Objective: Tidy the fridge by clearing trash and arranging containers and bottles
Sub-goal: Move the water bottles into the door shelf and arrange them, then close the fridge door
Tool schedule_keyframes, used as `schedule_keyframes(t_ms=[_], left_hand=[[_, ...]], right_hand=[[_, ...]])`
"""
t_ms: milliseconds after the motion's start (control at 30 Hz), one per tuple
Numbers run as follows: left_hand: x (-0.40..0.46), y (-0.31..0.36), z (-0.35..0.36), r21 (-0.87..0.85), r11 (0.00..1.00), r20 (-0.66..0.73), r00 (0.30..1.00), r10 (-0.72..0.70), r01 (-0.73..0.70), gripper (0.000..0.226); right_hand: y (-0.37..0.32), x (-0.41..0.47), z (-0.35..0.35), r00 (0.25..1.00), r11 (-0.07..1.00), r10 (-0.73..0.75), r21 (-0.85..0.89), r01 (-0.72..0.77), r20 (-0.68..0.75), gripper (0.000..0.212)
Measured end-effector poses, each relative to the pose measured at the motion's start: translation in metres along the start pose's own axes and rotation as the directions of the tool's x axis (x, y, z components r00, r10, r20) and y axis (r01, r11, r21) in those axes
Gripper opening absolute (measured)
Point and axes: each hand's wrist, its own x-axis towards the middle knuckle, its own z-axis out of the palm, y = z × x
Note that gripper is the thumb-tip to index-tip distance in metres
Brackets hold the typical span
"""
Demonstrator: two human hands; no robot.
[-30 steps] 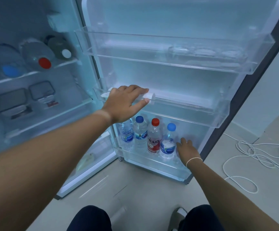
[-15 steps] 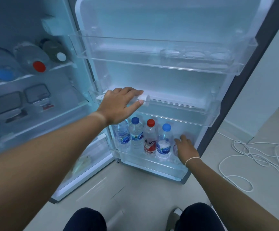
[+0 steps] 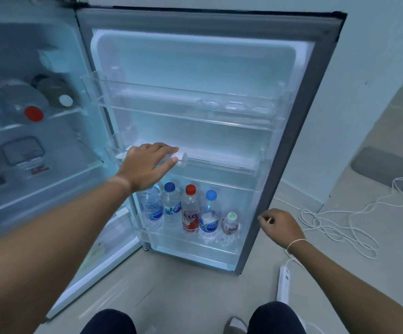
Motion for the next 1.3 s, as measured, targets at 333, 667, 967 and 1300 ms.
schedule_keyframes(t_ms=[333, 667, 967, 1300], left_hand=[[-0.001, 0.005, -0.002, -0.009, 1.0, 0.002, 1.0, -0.022, 0.022, 0.072], [0.001, 0.008, 0.001, -0.006, 0.999, 0.001, 0.999, -0.041, 0.041, 0.069], [-0.017, 0.003, -0.005, 0.011, 0.999, -0.016, 0.999, -0.044, 0.045, 0.069], [-0.06, 0.035, -0.03, 0.001, 0.955, 0.174, 0.941, -0.291, 0.296, 0.053]], right_hand=[[-0.017, 0.052, -0.065, 0.932, 0.667, 0.319, 0.739, -0.09, -0.174, 0.028], [-0.035, 0.085, -0.095, 0.974, 0.441, 0.209, 0.897, -0.018, -0.084, 0.072], [-0.027, 0.061, -0.074, 0.958, 0.517, 0.168, 0.848, 0.115, -0.232, 0.036], [-0.056, -0.024, -0.057, 0.944, 0.574, 0.065, 0.786, 0.23, -0.324, 0.016]])
